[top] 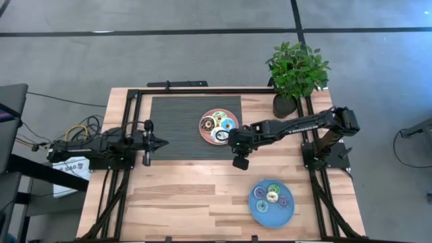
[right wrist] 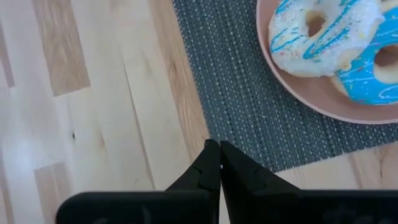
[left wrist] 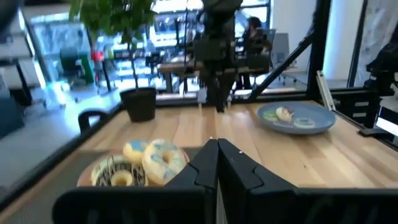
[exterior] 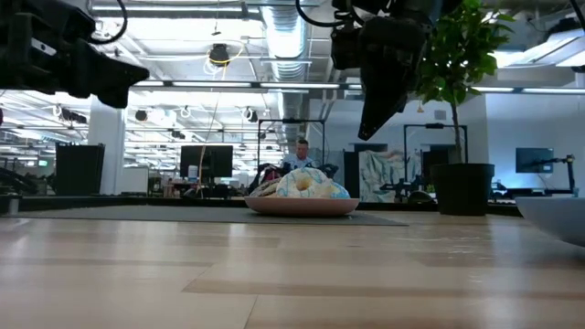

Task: Pick & Place donuts
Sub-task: Return to Home Position

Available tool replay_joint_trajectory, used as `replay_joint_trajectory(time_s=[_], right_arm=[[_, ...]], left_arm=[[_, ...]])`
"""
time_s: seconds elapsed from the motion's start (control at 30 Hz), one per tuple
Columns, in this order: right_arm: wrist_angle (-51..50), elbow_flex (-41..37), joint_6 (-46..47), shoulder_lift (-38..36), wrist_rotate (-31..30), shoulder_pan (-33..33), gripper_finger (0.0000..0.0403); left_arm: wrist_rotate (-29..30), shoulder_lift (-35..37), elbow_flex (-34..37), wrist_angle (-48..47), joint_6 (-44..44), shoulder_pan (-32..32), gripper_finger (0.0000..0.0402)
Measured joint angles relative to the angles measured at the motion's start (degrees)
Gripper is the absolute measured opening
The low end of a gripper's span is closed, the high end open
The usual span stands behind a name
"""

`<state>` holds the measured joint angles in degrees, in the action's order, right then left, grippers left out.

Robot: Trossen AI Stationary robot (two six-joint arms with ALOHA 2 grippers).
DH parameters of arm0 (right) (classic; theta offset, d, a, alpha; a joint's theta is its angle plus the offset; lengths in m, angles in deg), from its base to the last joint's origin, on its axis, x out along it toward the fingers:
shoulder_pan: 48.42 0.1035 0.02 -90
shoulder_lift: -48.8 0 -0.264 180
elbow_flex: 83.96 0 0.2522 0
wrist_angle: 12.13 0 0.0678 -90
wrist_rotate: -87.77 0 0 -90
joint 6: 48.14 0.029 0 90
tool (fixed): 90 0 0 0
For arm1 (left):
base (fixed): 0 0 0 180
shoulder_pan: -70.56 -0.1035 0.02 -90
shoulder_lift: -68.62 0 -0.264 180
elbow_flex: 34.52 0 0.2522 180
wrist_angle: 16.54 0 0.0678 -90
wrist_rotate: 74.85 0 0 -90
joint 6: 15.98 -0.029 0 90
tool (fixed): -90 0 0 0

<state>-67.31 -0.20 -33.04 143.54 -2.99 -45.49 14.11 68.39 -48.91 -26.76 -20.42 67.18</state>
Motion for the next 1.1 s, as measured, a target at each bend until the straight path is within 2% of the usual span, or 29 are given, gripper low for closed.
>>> replay_joint_trajectory(time_s=[0.17,0.6,0.8,1.0,1.1], right_arm=[[0.7,0.0,0.5,0.0,0.0,0.0,0.0],[2.3,0.0,-0.1,0.0,0.5,-1.2,0.0001],[5.9,-1.4,-6.8,0.0,0.9,-1.3,0.0],[11.6,-6.8,-8.7,0.0,7.9,-4.5,0.0],[14.3,-10.6,-8.8,-1.5,8.3,-6.3,0.0]], left_arm=[[1.7,0.0,0.0,-1.5,4.6,0.0,0.0],[1.7,0.0,0.1,-1.7,4.9,0.0,0.0],[1.8,0.0,0.1,-1.7,4.9,0.0,0.0],[1.8,0.0,0.1,-1.8,4.4,0.0,0.0],[1.8,0.0,0.1,-1.8,4.7,0.0,0.0]])
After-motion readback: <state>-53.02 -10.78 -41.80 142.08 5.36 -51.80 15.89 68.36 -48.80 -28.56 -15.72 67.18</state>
